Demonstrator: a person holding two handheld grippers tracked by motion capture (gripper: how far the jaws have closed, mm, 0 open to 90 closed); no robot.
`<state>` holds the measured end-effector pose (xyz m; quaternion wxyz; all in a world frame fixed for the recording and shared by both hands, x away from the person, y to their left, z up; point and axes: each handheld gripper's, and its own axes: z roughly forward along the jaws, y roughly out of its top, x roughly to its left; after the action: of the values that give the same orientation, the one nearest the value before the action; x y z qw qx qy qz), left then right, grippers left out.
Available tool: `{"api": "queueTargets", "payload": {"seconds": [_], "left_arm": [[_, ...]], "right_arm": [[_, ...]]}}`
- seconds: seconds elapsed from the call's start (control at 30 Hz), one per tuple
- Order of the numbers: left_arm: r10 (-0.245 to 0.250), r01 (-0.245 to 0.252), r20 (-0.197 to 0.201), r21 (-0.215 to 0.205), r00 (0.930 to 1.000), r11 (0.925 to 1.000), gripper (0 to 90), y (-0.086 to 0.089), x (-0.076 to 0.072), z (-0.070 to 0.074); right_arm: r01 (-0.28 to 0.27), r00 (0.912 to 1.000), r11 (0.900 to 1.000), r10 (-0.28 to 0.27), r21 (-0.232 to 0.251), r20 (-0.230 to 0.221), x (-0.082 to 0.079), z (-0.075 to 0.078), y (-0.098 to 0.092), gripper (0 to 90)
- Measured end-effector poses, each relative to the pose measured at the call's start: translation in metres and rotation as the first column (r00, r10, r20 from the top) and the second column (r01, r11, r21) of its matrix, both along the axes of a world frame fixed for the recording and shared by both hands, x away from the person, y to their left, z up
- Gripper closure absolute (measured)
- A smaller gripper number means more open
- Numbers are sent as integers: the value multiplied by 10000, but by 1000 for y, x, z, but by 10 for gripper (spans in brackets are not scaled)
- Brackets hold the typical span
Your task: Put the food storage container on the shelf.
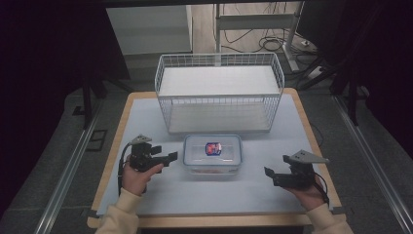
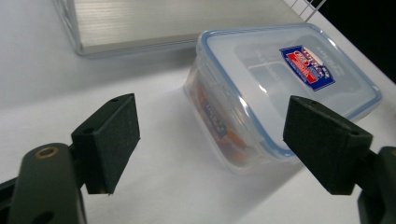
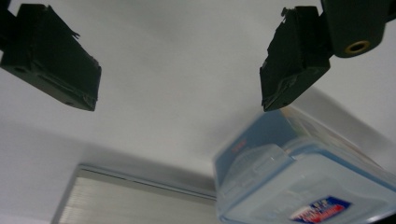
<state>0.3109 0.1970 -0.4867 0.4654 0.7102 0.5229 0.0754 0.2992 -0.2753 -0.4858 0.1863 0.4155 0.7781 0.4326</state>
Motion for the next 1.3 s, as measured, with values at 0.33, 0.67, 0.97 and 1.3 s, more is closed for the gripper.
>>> {"api": "queueTargets", "payload": {"seconds": [0.33,0.67,0.97,1.3], "left_arm": [[-510,436,-742,-972,9959,9943,138,-8,16,-10],[-777,557,-1364,-1578,9876,9859,144,-22,29,-24],[-1079,579,-2025,-2384,9733,9694,157,-29,40,-36],[-1595,888,-2197,-3002,9624,9497,231,-34,44,-41]], "right_arm": [[-229,9987,9972,261,718,-443,11,6,11,143],[-849,9934,9913,920,1009,-683,28,12,41,130],[-840,9934,9894,924,1183,-675,37,15,47,131],[-915,9877,9853,1083,1441,-1129,48,10,52,133]]}}
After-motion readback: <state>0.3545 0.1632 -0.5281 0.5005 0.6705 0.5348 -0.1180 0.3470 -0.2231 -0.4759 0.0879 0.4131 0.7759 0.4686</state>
